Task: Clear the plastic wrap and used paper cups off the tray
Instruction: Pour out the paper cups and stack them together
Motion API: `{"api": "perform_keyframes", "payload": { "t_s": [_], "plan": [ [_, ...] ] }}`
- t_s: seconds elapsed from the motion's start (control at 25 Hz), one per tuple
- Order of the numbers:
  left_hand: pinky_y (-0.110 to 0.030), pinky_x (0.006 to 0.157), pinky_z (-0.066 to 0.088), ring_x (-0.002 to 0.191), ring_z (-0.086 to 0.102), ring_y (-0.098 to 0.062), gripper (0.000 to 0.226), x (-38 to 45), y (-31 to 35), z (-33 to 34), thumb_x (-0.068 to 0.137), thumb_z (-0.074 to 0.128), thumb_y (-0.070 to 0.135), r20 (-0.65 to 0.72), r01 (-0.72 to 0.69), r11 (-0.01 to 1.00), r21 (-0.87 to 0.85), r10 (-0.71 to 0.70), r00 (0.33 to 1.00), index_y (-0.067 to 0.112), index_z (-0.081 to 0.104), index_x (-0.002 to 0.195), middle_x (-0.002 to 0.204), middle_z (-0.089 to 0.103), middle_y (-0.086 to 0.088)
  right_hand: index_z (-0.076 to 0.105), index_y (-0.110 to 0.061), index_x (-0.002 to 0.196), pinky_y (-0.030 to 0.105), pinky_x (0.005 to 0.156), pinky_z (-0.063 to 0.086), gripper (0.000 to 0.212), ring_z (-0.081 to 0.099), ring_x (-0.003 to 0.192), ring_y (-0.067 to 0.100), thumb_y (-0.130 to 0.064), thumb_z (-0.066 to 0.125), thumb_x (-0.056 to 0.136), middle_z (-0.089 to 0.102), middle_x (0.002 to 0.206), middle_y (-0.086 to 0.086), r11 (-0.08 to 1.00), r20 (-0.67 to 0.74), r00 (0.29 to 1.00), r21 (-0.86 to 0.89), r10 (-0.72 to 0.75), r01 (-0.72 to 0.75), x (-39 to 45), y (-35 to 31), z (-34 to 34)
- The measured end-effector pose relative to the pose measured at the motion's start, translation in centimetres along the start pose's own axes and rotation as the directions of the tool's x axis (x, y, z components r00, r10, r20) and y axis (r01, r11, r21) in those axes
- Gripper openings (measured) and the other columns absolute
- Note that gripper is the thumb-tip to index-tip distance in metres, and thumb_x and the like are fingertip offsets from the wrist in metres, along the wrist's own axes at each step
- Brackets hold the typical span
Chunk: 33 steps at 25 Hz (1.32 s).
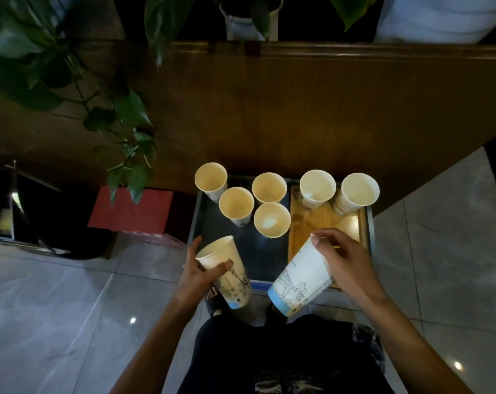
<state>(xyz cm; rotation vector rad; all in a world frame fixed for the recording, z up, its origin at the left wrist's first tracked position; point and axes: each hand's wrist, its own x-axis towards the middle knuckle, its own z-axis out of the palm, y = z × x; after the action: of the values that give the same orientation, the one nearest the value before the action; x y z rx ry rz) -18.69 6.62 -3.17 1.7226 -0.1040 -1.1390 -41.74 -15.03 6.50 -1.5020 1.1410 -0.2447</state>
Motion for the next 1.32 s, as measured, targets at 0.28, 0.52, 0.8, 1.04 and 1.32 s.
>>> {"api": "perform_keyframes", "payload": {
  "t_s": [0.28,0.52,0.8,1.04,1.32],
  "plan": [
    [-0.045,0.075,0.062,0.104,0.069,-0.024,0.092,-0.8,1.2,2.7,0.040,0.092,0.063,-0.037,0.020,1.000,-0.003,-0.020,0.999,0.036,0.050,0.117,0.114,0.068,-0.001,0.069,-0.042,0.105,0.031,0.068,0.060,0.016,0.069,0.094,0.009,-0.032,0.069,0.092,0.071,0.105,-0.014,0.996,-0.047,0.999,0.086,0.024,-0.020,0.3,1.2,-0.9],
    [-0.025,0.068,0.057,0.096,0.071,-0.012,0.036,-2.1,2.9,4.4,0.074,0.069,0.052,0.137,-0.022,0.998,0.052,0.015,0.990,0.056,0.058,0.108,0.106,0.072,0.012,0.073,-0.046,0.099,0.016,0.059,0.052,0.027,0.070,0.084,-0.001,-0.063,0.061,0.082,0.075,0.094,-0.018,0.984,-0.108,0.994,0.176,0.036,-0.017,0.2,1.3,-1.3],
    [-0.021,0.069,0.050,0.099,0.063,-0.004,0.066,-3.2,4.2,5.6,0.062,0.072,0.072,0.251,-0.041,0.963,0.265,-0.028,0.968,0.062,0.035,0.116,0.115,0.058,0.020,0.075,-0.040,0.083,0.021,0.053,0.049,0.019,0.068,0.072,0.011,-0.049,0.060,0.075,0.073,0.078,-0.008,0.955,-0.212,0.975,0.297,0.066,0.000,0.7,1.4,-2.2],
    [-0.010,0.055,0.052,0.100,0.062,-0.004,0.085,-3.4,4.6,6.7,0.049,0.086,0.068,0.307,-0.128,0.878,0.462,-0.023,0.951,0.075,0.023,0.106,0.114,0.055,0.021,0.076,-0.037,0.094,0.043,0.075,0.057,0.024,0.066,0.105,0.030,-0.048,0.068,0.074,0.071,0.110,0.007,0.894,-0.249,0.962,0.448,0.109,0.015,1.8,0.8,-3.5],
    [-0.030,0.087,0.058,0.110,0.059,0.001,0.095,-4.2,4.5,7.6,0.056,0.077,0.080,0.375,-0.286,0.759,0.585,0.059,0.925,0.067,0.024,0.133,0.120,0.053,0.038,0.075,-0.046,0.098,0.036,0.076,0.058,0.038,0.072,0.097,0.018,-0.068,0.069,0.067,0.077,0.098,-0.007,0.922,-0.235,0.971,0.384,0.042,0.053,2.1,0.5,-3.4]
  ]
}}
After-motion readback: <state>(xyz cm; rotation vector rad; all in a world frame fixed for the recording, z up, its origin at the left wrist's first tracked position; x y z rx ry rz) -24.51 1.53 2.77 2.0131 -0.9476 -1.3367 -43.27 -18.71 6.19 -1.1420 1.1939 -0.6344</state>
